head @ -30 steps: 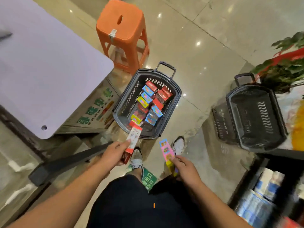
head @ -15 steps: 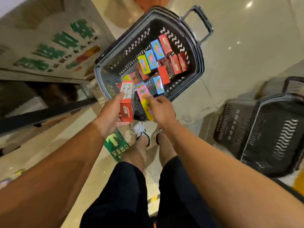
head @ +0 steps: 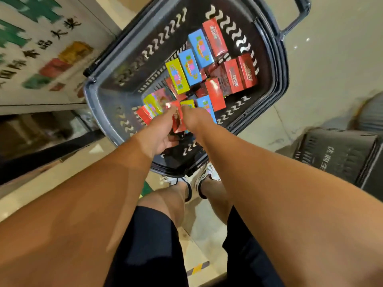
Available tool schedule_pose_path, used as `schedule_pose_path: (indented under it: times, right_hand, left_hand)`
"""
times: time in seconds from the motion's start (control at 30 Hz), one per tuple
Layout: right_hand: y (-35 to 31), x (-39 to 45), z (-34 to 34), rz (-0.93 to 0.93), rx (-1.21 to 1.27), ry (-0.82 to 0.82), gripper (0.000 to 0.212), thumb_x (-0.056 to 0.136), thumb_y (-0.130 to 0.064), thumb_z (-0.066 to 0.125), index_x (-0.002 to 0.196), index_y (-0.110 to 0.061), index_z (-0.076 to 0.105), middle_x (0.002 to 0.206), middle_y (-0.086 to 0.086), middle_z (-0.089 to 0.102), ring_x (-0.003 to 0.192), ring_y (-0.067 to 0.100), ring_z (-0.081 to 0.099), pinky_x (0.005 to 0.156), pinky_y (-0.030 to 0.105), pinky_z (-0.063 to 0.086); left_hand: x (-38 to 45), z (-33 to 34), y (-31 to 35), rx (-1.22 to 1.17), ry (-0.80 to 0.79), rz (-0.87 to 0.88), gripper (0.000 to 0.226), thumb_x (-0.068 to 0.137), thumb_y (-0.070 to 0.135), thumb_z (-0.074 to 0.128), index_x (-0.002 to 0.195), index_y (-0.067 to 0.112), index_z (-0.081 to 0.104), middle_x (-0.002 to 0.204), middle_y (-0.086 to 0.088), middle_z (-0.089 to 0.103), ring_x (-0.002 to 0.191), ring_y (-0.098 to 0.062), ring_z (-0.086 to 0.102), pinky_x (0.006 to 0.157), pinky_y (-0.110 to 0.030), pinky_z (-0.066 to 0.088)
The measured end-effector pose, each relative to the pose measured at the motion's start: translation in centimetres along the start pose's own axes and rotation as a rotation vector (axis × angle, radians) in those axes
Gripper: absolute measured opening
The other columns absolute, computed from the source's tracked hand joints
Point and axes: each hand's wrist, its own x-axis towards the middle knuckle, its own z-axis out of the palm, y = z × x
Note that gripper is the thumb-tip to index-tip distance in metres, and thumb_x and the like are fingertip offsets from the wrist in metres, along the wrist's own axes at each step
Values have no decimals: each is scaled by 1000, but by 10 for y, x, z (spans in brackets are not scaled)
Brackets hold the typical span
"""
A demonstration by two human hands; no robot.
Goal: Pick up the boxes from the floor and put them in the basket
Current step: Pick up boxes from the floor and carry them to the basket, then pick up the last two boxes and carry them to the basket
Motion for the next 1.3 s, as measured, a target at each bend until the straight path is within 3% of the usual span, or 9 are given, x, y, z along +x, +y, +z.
schedule_pose_path:
  times: [0.07,0.17,0.27,0.4,0.53,0.67,0.83,1.07,1.3]
  right_hand:
    - [7,-3,-1,-3,10,0,51,103,-36,36,132,0,56,133,22,55,119,37,54,102,42,45]
    - [22,-23,-4,2,74,15,41,98,-40,44,112,-4,60,97,12,56,89,30,52,76,36,41]
    - [28,-67,-13,-67,62,56,36,99,-40,46,115,-10,57,100,8,61,90,29,55,76,34,40]
    - [39,-146,-35,-220,-63,13,39,100,-41,47,126,-15,58,108,1,66,99,24,62,88,38,48]
    - [69,-227,-78,-258,-296,-3,36,100,-37,51,130,-18,56,106,4,63,90,24,63,85,32,45]
    - [115,-286,-130,-232,-470,-26,44,98,-40,55,136,-17,54,128,14,63,114,28,63,92,32,45]
    - [142,-340,-185,-294,-617,-65,42,97,-47,54,132,-24,56,119,10,68,107,23,67,91,33,51]
    - [115,-383,-226,-529,-649,-25,26,96,-40,60,119,-27,62,102,-2,70,84,7,68,79,28,51]
    - [102,-401,-249,-585,-605,6,16,94,-39,63,107,-31,64,94,-5,70,88,8,66,81,29,48]
  left_hand:
    - [-2,-3,-1,3,-24,-3,51,94,66,49,114,24,69,100,-1,74,88,-20,68,87,-38,53]
    - [-22,-14,-7,-11,-2,13,66,92,66,52,143,23,53,136,-7,61,122,-27,61,103,-46,50]
    - [-71,-28,-19,-16,16,57,63,98,57,51,151,24,41,143,-11,53,127,-28,55,106,-45,49]
    - [-157,-54,-40,-48,11,84,54,103,45,50,150,21,41,137,-14,57,127,-29,57,105,-42,47]
    - [-252,-80,-67,22,8,143,31,102,38,55,129,22,58,123,-8,68,118,-24,65,97,-38,52]
    - [-330,-106,-108,51,82,208,20,101,31,57,118,26,66,116,-3,72,110,-20,69,96,-40,53]
    - [-391,-124,-163,-3,224,218,21,100,22,60,119,15,65,114,-12,71,108,-27,68,99,-44,50]
    - [-455,-110,-227,-193,372,246,18,96,14,63,113,11,66,113,-17,71,102,-29,70,77,-33,47]
    - [-490,-76,-281,-315,410,222,11,95,16,64,104,13,70,103,-21,70,88,-31,63,61,-28,40]
